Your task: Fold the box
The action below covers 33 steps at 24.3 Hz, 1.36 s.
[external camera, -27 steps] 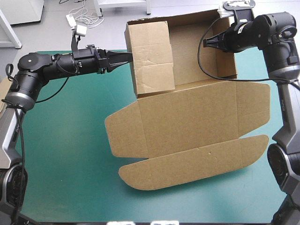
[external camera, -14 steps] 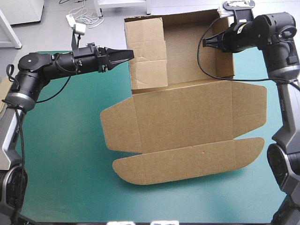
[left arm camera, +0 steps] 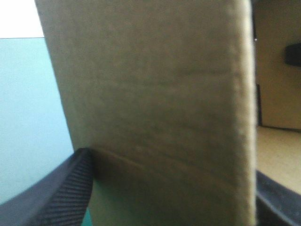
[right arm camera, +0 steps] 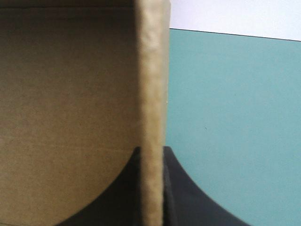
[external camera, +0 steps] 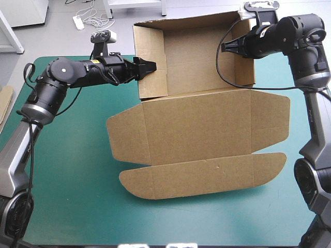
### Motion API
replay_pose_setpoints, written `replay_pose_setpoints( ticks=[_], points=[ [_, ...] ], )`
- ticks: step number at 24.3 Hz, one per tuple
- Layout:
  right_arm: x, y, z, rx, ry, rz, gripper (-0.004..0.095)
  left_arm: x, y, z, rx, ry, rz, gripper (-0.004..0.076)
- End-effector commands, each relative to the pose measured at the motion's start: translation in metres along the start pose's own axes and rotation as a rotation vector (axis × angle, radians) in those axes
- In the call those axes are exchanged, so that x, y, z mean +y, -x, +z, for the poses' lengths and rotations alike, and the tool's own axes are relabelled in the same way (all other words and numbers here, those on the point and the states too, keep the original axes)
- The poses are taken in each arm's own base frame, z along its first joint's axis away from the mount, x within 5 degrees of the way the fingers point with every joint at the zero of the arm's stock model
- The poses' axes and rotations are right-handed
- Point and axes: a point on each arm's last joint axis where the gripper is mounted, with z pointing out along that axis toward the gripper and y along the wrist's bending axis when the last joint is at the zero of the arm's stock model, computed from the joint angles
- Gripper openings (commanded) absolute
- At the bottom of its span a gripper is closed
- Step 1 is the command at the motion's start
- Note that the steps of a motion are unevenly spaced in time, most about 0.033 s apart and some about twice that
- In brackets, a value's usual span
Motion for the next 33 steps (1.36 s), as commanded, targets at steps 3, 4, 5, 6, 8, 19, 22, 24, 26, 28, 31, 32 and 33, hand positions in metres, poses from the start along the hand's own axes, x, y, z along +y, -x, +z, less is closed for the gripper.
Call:
replay_pose_setpoints(
  ticks=[3,4,5,6,8,19,22,24,26,28,31,32,33],
  points=[
    [0.013,0.002,-0.024,-0.049,0.110,0.037,-0.0017,-0.015,0.016,-0.019,-0.127,0.089,-0.032,0.0485],
    [0.013,-0.001,-0.019,-0.025,0.119,0.044,-0.0017,-0.011,0.016,-0.020,-0.110,0.136,-0.030,0.0455],
    [0.013,-0.003,-0.016,-0.015,0.118,0.044,-0.0017,-0.011,0.017,-0.022,-0.104,0.157,-0.032,0.0441],
    [0.012,-0.007,-0.010,0.011,0.117,0.047,-0.0016,-0.007,0.017,-0.023,-0.091,0.207,-0.021,0.0416],
    [0.011,-0.014,0.004,0.059,0.115,0.056,-0.0016,-0.001,0.013,-0.024,-0.054,0.270,-0.017,0.0364],
    [0.069,-0.051,0.095,0.263,-0.019,-0.072,-0.0008,0.046,-0.021,0.010,0.293,0.505,-0.021,-0.0008],
    [0.070,-0.058,0.115,0.306,-0.018,-0.060,-0.0009,0.053,-0.024,0.016,0.306,0.543,-0.039,-0.0008],
    [0.070,-0.063,0.128,0.335,-0.018,-0.058,-0.0009,0.058,-0.027,0.021,0.319,0.556,-0.062,-0.0008],
    [0.071,-0.069,0.140,0.362,-0.013,-0.052,-0.0009,0.063,-0.031,0.028,0.339,0.561,-0.068,-0.0008],
    [0.071,-0.073,0.149,0.382,-0.018,-0.032,-0.0009,0.069,-0.035,0.036,0.356,0.568,-0.088,-0.0008],
    [0.070,-0.079,0.162,0.410,-0.027,-0.023,-0.0007,0.079,-0.042,0.049,0.394,0.577,-0.099,-0.0008],
    [0.070,-0.082,0.167,0.420,-0.033,-0.018,-0.0007,0.083,-0.045,0.054,0.407,0.577,-0.109,-0.0008],
    [0.069,-0.084,0.170,0.427,-0.038,-0.012,-0.0007,0.086,-0.049,0.059,0.421,0.579,-0.118,-0.0008]
  ],
)
